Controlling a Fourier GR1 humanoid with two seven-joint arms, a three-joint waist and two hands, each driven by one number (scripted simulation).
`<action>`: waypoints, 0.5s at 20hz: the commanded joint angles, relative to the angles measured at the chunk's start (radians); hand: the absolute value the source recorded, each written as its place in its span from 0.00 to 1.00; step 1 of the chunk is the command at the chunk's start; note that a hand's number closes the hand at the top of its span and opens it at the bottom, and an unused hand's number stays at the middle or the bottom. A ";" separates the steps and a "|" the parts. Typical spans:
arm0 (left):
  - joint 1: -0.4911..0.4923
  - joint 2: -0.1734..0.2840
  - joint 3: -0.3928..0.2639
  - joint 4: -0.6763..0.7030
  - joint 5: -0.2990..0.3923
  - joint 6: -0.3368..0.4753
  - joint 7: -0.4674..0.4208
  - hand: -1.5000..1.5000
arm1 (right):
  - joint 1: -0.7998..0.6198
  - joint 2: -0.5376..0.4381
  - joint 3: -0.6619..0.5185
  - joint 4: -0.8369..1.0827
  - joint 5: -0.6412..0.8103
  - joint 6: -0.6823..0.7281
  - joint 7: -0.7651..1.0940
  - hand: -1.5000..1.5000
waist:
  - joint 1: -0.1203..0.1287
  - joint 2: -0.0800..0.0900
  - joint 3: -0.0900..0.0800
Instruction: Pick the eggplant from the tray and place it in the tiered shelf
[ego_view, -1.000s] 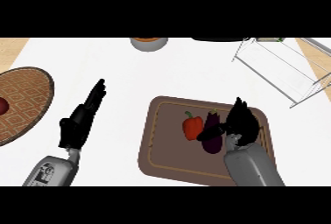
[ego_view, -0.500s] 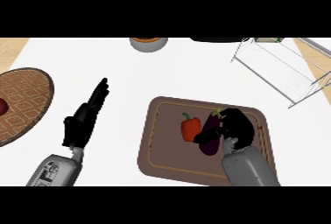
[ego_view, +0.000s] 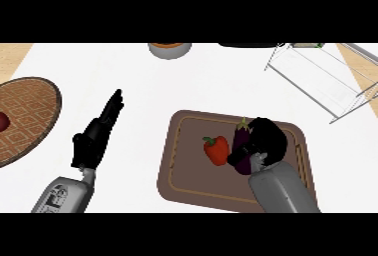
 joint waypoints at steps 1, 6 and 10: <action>-0.032 -0.002 0.011 0.005 0.013 -0.024 0.010 0.50 | -0.203 0.007 -0.056 0.149 0.014 -0.112 0.202 1.00 | 0.027 0.012 0.002; -0.057 -0.025 -0.043 -0.006 -0.021 -0.027 0.005 0.50 | -0.419 0.007 -0.181 0.318 0.081 -0.226 0.180 1.00 | 0.107 0.037 0.003; -0.036 -0.053 -0.070 -0.005 -0.031 -0.018 -0.004 0.50 | -0.522 0.007 -0.241 0.382 0.167 -0.356 0.130 1.00 | 0.098 0.034 0.002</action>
